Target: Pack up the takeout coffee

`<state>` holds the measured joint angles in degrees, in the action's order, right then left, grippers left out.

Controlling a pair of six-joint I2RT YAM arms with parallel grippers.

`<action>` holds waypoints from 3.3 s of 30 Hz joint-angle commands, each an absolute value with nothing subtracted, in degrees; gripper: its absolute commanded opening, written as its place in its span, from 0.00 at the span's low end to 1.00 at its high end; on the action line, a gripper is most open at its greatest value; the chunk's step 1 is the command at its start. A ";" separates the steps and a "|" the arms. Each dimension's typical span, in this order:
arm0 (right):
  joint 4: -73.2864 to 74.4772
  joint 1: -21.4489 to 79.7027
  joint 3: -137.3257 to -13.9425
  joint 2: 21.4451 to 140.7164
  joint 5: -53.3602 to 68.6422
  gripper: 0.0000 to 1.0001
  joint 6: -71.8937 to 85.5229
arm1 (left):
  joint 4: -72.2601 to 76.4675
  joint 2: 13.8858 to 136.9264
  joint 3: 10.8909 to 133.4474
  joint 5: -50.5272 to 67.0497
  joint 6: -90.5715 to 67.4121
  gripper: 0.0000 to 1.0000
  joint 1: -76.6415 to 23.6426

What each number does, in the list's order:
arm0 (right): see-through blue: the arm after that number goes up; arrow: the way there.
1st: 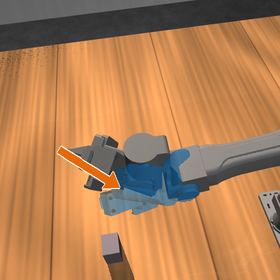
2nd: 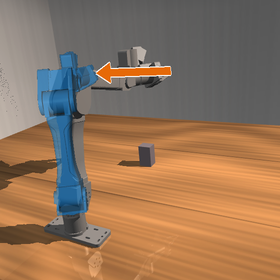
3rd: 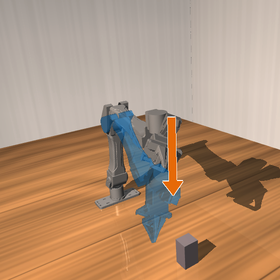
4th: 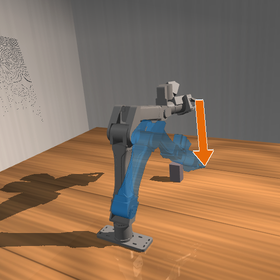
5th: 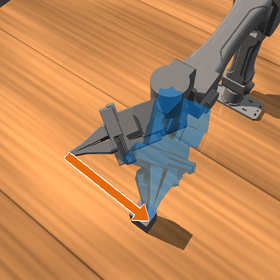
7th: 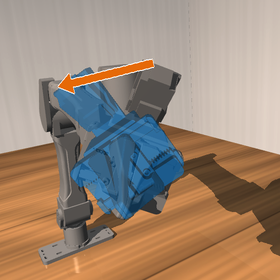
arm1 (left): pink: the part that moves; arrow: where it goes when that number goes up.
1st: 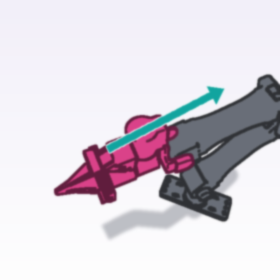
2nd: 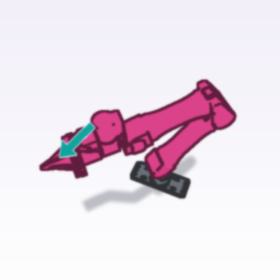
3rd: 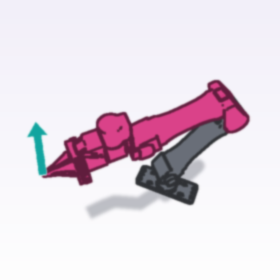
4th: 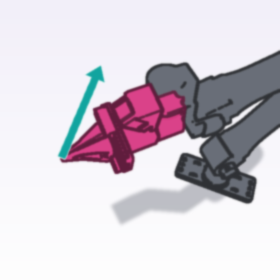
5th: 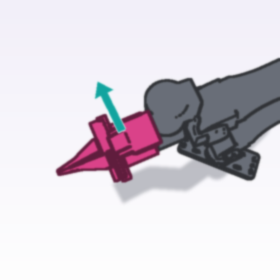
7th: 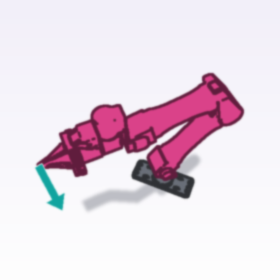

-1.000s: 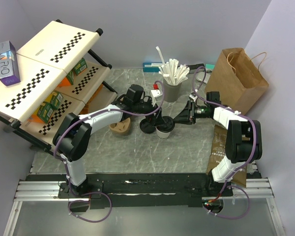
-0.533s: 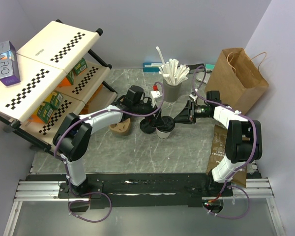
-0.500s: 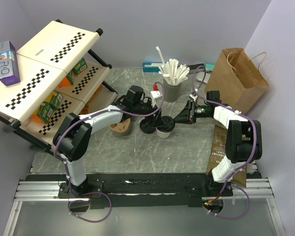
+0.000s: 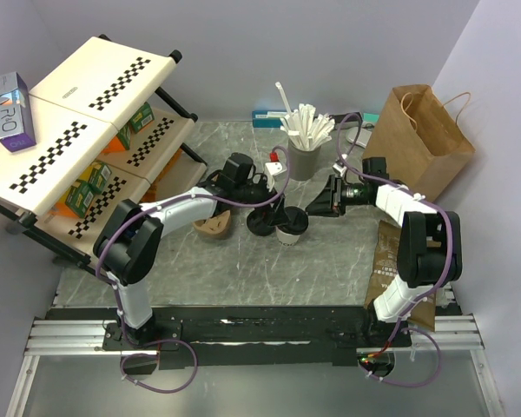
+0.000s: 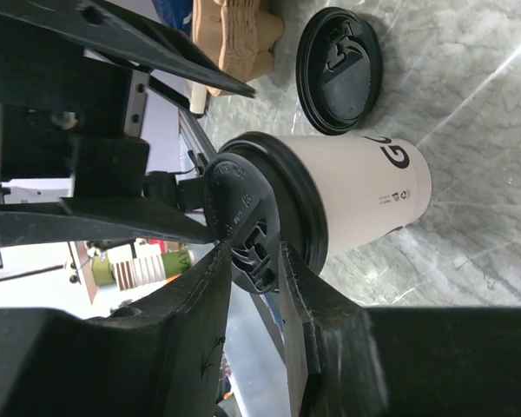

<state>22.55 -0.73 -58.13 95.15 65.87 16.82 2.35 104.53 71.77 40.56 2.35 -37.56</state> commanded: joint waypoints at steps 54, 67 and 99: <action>25.93 3.87 -63.81 96.15 63.90 0.38 13.89 | 7.47 107.66 74.88 39.11 -9.49 0.90 -31.20; 26.72 5.54 -64.60 96.24 64.25 0.41 12.22 | 7.82 110.21 76.90 40.52 -10.55 0.89 -29.44; 26.90 6.77 -70.31 101.42 63.63 0.38 13.01 | 7.73 108.63 74.44 47.90 -10.99 0.91 -27.95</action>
<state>27.07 6.39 -67.55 100.99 62.59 12.60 6.63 111.37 75.18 45.34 -11.68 -28.03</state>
